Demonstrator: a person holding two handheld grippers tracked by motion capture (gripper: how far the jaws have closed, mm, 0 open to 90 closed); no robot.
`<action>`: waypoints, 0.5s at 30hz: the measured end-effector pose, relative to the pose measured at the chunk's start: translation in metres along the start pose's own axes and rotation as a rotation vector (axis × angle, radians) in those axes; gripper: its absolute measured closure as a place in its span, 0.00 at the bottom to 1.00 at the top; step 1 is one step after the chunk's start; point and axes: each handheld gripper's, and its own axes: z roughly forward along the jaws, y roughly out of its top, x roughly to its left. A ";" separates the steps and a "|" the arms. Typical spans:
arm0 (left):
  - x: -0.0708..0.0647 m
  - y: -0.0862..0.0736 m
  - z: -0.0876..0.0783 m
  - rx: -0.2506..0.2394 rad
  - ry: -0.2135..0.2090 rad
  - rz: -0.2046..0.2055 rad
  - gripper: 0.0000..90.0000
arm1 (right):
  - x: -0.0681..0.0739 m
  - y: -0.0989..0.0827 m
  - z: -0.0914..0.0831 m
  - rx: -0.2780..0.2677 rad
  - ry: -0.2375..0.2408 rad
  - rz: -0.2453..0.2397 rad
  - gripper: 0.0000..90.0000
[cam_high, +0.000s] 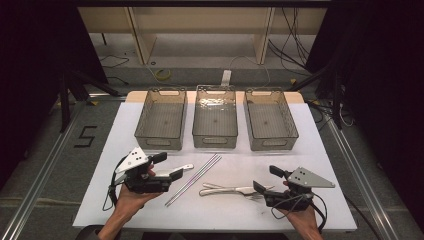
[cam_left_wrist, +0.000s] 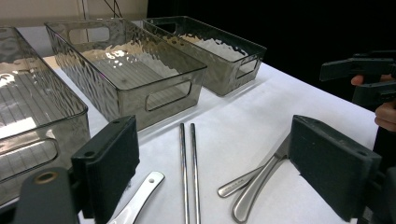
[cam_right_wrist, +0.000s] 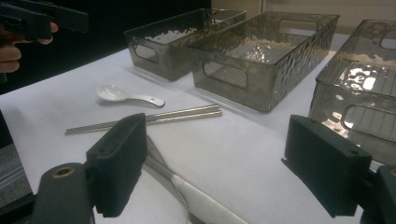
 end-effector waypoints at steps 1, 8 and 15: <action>0.000 0.000 0.000 0.000 0.000 0.000 0.18 | 0.000 0.000 0.000 0.000 -0.002 -0.001 0.25; 0.000 0.000 0.000 0.001 0.004 0.004 0.18 | 0.001 0.001 0.000 -0.001 -0.003 -0.003 0.25; 0.000 0.001 0.000 0.000 0.012 0.005 0.18 | 0.001 0.001 -0.001 0.003 -0.006 -0.002 0.25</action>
